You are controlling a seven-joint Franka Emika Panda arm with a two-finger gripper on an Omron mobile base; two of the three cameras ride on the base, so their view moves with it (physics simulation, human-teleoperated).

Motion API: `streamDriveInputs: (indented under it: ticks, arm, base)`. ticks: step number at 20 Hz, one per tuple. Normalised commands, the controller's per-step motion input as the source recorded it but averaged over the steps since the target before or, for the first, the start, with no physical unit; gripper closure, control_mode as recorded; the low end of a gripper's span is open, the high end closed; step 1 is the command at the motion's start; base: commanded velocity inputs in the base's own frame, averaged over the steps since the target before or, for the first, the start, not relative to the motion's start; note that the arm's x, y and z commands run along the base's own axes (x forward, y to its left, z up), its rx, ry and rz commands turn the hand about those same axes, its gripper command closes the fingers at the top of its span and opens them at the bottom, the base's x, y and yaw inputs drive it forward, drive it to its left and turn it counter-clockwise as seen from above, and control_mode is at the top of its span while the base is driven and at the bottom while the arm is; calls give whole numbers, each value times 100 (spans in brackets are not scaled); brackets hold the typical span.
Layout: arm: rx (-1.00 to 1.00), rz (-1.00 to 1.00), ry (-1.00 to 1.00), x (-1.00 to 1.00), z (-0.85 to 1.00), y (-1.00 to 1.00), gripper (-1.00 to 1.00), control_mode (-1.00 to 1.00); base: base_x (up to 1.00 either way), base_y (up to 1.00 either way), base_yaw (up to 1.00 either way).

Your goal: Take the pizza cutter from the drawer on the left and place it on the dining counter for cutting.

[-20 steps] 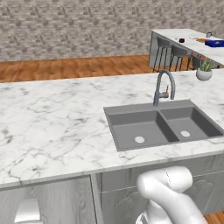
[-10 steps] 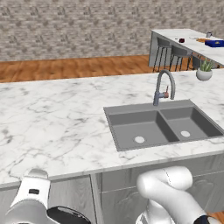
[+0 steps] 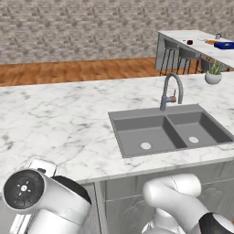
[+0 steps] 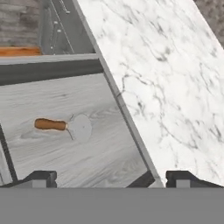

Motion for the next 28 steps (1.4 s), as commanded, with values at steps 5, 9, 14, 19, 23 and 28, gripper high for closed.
streamDriveInputs:
  ticks: [5, 9, 14, 19, 23, 28]
  arm:
    - [12, -18, 24, 22, -18, 31, -100, -100]
    - [14, -27, 23, 6, -20, 33, -100, -100]
    - [13, -30, 19, 0, -34, 27, -100, -100]
    - [5, -28, 10, 8, -31, 9, -100, -100]
    - [10, -23, 16, 12, -6, 0, -100, -100]
    - [10, -21, 16, 14, -3, 1, -100, -100]
  base:
    - [0, 0, 0]
    - [0, 0, 0]
    - [0, 0, 0]
    - [0, 0, 0]
    - [0, 0, 0]
    - [0, 0, 0]
